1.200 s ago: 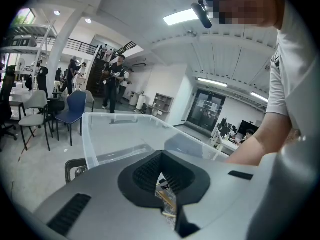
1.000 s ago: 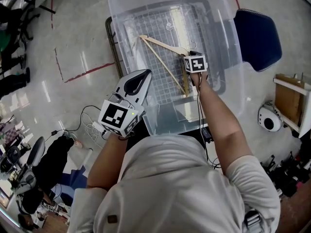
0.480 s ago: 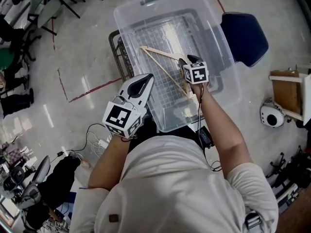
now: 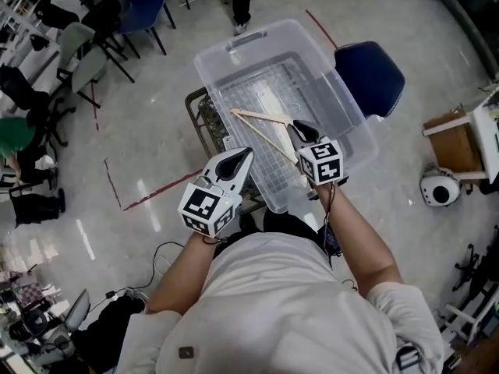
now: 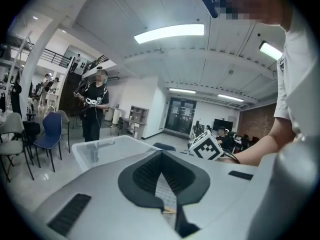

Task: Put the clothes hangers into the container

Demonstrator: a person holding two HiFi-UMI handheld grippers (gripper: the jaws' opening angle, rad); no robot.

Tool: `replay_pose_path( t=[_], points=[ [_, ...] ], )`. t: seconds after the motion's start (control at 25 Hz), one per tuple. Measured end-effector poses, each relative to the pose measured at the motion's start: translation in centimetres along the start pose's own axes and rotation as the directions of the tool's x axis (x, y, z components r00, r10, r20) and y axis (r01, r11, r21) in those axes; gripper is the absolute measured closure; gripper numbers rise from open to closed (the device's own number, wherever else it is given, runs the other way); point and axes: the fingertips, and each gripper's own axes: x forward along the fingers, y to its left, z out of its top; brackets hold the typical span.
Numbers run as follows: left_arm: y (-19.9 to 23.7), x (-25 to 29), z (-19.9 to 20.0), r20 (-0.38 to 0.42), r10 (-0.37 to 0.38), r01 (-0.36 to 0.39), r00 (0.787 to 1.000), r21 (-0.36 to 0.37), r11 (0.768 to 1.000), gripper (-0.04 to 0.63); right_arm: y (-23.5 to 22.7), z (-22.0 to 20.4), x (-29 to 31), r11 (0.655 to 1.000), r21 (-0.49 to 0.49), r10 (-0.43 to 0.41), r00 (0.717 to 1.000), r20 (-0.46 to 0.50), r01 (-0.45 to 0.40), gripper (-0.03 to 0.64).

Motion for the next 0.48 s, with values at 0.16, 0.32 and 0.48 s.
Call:
replay_pose_path(
  t=[0.16, 0.32, 0.48],
  points=[
    [-2.1, -2.5, 1.0, 0.019, -0.039, 0.039, 0.999, 0.022, 0.999, 0.578, 3.4, 2.7, -5.5, 1.000, -0.006, -0.007, 0.995, 0.095, 0.007, 0.564],
    [-3.5, -4.9, 1.7, 0.035, -0.078, 0.076, 0.996, 0.045, 0.996, 0.578, 6.7, 4.7, -10.1, 1.000, -0.021, -0.010, 0.983, 0.182, 0.014, 0.582],
    [-4.9, -6.6, 1.8, 0.037, -0.119, 0.117, 0.992, 0.047, 0.992, 0.578, 9.9, 5.6, -13.9, 0.999, -0.051, -0.005, 0.972, 0.234, 0.018, 0.595]
  ],
)
